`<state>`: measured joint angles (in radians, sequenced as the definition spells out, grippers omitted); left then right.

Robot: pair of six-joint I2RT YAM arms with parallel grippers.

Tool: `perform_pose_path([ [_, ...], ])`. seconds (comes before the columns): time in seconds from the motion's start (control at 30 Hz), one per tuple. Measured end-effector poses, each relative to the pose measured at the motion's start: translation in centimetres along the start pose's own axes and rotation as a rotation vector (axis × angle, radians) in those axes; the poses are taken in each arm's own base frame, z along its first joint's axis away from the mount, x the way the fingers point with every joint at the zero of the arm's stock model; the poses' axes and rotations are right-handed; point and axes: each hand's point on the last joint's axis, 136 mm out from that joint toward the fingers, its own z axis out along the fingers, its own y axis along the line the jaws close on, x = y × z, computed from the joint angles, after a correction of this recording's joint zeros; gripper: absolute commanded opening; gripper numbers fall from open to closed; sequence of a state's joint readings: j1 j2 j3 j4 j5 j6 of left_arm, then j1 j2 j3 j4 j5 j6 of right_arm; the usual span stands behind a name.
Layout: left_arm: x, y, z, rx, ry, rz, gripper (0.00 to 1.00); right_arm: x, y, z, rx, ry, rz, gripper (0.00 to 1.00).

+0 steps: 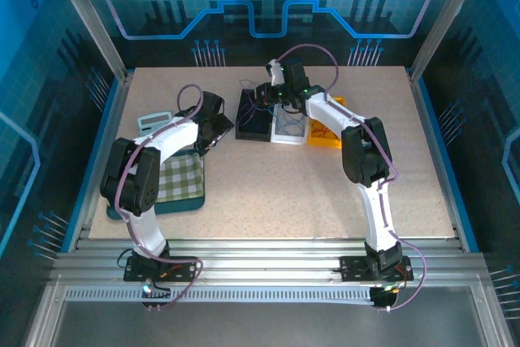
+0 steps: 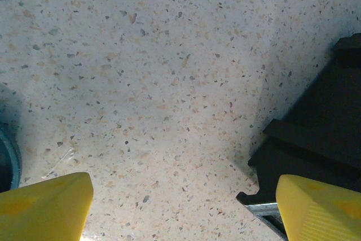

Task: Untangle the cables

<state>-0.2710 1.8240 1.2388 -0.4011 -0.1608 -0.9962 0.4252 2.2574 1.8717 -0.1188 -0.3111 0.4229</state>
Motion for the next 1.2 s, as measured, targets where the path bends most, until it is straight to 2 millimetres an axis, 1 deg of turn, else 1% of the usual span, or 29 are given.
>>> perform_pose_path([
  [0.13,0.0,0.0,0.0,0.0,0.0,0.0,0.86,-0.6,0.0,-0.1,0.009,-0.023,-0.003,0.04],
  [0.23,0.0,0.0,0.0,0.0,0.0,0.0,0.86,-1.7,0.8,-0.9,-0.011,-0.059,-0.009,0.03],
  [0.33,0.1,0.1,0.1,0.001,-0.001,0.0,0.86,-3.6,2.8,-2.6,-0.067,-0.122,-0.021,0.03],
  [0.5,0.2,0.4,0.2,-0.005,0.002,-0.001,0.86,-6.6,6.6,-6.7,-0.165,-0.237,-0.044,0.03],
  [0.6,0.1,0.3,0.2,-0.003,0.001,-0.001,0.86,-7.4,8.1,-8.8,-0.201,-0.29,-0.052,0.02],
  [0.7,0.1,0.3,0.2,-0.002,0.001,-0.001,0.86,-7.4,8.6,-10.0,-0.221,-0.316,-0.046,0.02],
  [0.87,0.2,0.4,0.3,-0.003,0.002,-0.002,0.86,-6.4,8.0,-9.5,-0.217,-0.303,-0.016,0.02],
  [1.0,0.2,0.3,0.3,-0.001,0.001,-0.006,0.86,-6.3,7.8,-9.3,-0.212,-0.301,-0.013,0.02],
  [1.1,0.2,0.3,0.3,-0.001,0.001,-0.006,0.86,-6.2,7.3,-8.5,-0.204,-0.292,-0.008,0.02],
  [1.2,0.2,0.3,0.3,-0.001,0.001,-0.006,0.86,-5.4,6.2,-7.1,-0.186,-0.261,0.008,0.02],
])
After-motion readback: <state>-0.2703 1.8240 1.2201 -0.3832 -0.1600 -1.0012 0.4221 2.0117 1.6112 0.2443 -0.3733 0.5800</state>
